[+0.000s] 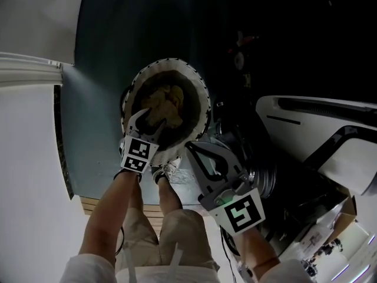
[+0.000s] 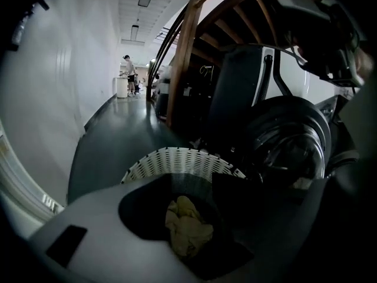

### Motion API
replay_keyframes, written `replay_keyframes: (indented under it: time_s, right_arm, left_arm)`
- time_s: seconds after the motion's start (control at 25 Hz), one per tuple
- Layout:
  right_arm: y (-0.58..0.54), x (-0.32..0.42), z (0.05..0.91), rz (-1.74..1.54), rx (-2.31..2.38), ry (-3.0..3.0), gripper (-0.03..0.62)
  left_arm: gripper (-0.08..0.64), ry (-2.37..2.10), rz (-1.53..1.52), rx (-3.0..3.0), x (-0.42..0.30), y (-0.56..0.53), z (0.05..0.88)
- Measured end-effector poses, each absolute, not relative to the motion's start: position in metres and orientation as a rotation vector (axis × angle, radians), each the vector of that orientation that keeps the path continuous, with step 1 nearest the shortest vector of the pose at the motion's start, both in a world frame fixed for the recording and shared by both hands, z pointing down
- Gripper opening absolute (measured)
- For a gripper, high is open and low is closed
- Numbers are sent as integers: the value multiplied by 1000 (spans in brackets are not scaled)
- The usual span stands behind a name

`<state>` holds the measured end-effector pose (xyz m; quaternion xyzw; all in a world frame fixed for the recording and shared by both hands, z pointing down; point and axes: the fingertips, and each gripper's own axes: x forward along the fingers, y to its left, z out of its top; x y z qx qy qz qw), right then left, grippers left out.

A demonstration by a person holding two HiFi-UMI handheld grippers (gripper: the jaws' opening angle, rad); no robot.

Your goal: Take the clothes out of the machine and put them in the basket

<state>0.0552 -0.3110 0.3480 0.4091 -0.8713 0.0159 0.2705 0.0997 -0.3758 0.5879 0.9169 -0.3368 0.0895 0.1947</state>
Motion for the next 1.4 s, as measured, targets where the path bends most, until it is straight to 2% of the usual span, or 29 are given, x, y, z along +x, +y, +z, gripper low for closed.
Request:
replay_keyframes:
  time_s: [0.08,0.24,0.36,1.08,1.4]
  right_arm:
    - [-315,52,340,31,1099,-2351,14]
    - [-320,47,322,-13,1080,-2352,14]
    - [-321,45,306,-37,1084,-2338,14]
    - [-299,-3,132,-265,1183,-2354,14]
    - [-281,-22,86,-349,1249,-2374,14]
  left_arm:
    - [201,-980,221,2563,90,-381,575]
    - [62,-1054,201,2562,69,-393,549]
    - [27,-1092,186,2576,50,-397,522]
    - [14,-1446,-225,2599,-143,-365,253]
    - [14,-1644,-364,2557,-230,-338,185]
